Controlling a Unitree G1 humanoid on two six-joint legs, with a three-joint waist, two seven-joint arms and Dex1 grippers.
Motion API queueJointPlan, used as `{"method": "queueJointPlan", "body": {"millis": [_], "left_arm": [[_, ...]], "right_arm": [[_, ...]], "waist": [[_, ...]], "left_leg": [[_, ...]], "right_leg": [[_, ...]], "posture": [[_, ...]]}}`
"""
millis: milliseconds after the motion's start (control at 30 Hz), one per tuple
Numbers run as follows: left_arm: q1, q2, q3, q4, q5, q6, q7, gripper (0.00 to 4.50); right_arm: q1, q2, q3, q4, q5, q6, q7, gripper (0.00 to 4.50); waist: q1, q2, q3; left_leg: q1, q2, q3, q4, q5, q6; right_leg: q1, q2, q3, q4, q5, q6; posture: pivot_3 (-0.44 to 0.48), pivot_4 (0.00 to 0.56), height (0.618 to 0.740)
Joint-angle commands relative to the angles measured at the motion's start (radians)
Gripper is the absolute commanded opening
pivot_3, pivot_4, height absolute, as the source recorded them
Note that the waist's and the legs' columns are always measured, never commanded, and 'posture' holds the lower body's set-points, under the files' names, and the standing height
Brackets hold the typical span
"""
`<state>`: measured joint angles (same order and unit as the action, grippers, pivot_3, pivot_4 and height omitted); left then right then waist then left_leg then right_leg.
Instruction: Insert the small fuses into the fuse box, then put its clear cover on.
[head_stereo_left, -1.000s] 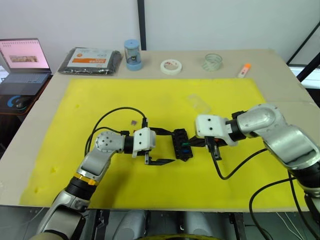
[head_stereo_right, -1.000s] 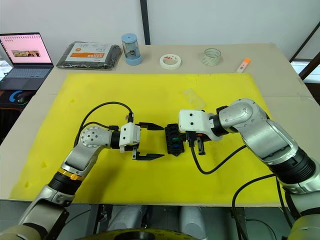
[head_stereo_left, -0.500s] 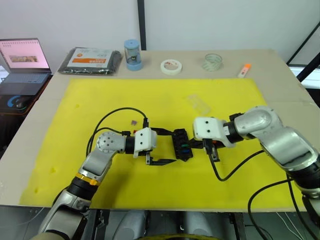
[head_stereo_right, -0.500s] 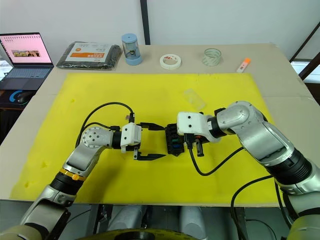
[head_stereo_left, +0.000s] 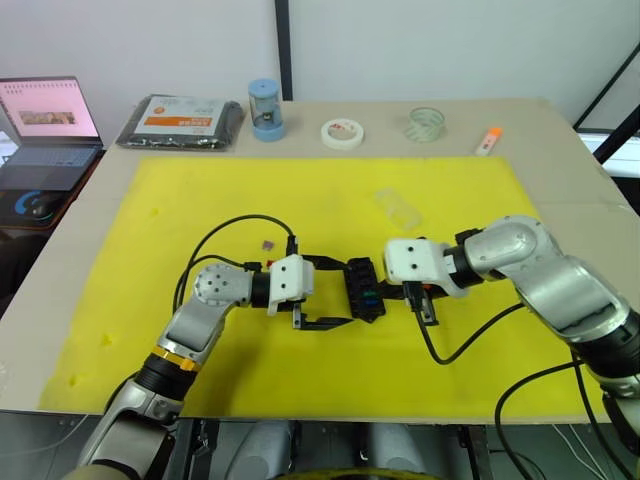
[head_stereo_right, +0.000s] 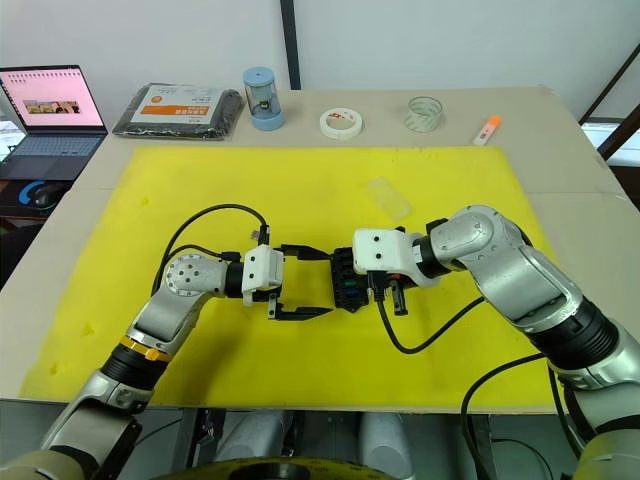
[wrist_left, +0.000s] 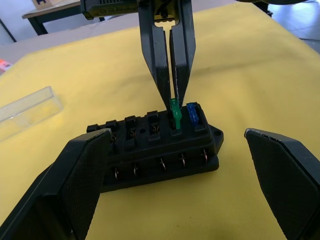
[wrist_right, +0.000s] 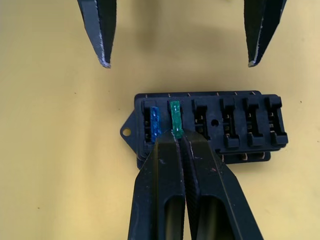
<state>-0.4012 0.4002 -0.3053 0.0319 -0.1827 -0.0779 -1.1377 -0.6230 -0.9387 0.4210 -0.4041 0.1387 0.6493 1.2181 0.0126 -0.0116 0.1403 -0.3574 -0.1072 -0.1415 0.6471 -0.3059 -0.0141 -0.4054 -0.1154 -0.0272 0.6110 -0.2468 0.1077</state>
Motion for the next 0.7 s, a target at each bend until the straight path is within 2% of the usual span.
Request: {"method": "queueJointPlan", "body": {"millis": [33, 700], "left_arm": [[-0.024, -0.008, -0.003, -0.006, 0.002, -0.017, 0.004, 4.48], [-0.018, -0.006, -0.003, -0.018, 0.003, -0.011, 0.011, 4.48]], "right_arm": [[-0.013, 0.009, -0.007, 0.012, -0.015, -0.012, 0.004, 0.00], [0.000, 0.018, 0.015, 0.026, -0.058, -0.040, 0.041, 0.00]], "waist": [[0.000, 0.000, 0.000], [0.000, 0.000, 0.000]], "left_leg": [[0.000, 0.000, 0.000, 0.000, 0.000, 0.000], [0.000, 0.000, 0.000, 0.000, 0.000, 0.000]], "right_leg": [[0.000, 0.000, 0.000, 0.000, 0.000, 0.000], [0.000, 0.000, 0.000, 0.000, 0.000, 0.000]], "posture": [[0.000, 0.150, 0.740], [0.000, 0.150, 0.740]]}}
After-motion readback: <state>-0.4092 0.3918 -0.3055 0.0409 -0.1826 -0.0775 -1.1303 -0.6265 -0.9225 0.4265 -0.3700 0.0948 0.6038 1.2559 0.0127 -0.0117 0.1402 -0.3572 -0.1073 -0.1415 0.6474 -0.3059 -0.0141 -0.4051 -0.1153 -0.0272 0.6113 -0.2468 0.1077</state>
